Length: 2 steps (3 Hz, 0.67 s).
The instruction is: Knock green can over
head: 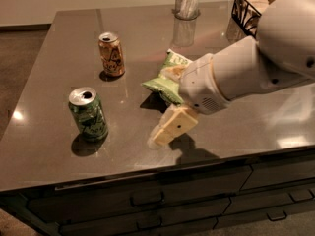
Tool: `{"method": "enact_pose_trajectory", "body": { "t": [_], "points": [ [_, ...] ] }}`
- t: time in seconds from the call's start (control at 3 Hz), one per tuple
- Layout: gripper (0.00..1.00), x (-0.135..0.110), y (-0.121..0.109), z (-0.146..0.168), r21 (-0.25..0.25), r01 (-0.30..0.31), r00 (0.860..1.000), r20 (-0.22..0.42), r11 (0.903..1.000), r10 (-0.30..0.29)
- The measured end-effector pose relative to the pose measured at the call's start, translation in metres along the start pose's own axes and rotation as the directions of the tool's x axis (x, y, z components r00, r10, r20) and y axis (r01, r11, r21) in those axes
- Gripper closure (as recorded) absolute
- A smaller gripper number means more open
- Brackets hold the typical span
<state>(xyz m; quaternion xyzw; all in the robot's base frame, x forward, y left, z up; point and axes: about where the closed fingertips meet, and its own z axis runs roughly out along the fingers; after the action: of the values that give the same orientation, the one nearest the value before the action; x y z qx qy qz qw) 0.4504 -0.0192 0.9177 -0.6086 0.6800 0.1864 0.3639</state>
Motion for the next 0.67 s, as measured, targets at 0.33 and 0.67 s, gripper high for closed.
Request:
{"method": "enact_pose_trajectory", "body": {
  "t": [0.33, 0.67],
  "points": [
    [0.00, -0.022, 0.007, 0.036, -0.021, 0.015, 1.000, 0.027, 0.9997, -0.014],
    [0.00, -0.045, 0.008, 0.071, -0.051, -0.001, 0.998, 0.056, 0.9987, 0.004]
  ]
}}
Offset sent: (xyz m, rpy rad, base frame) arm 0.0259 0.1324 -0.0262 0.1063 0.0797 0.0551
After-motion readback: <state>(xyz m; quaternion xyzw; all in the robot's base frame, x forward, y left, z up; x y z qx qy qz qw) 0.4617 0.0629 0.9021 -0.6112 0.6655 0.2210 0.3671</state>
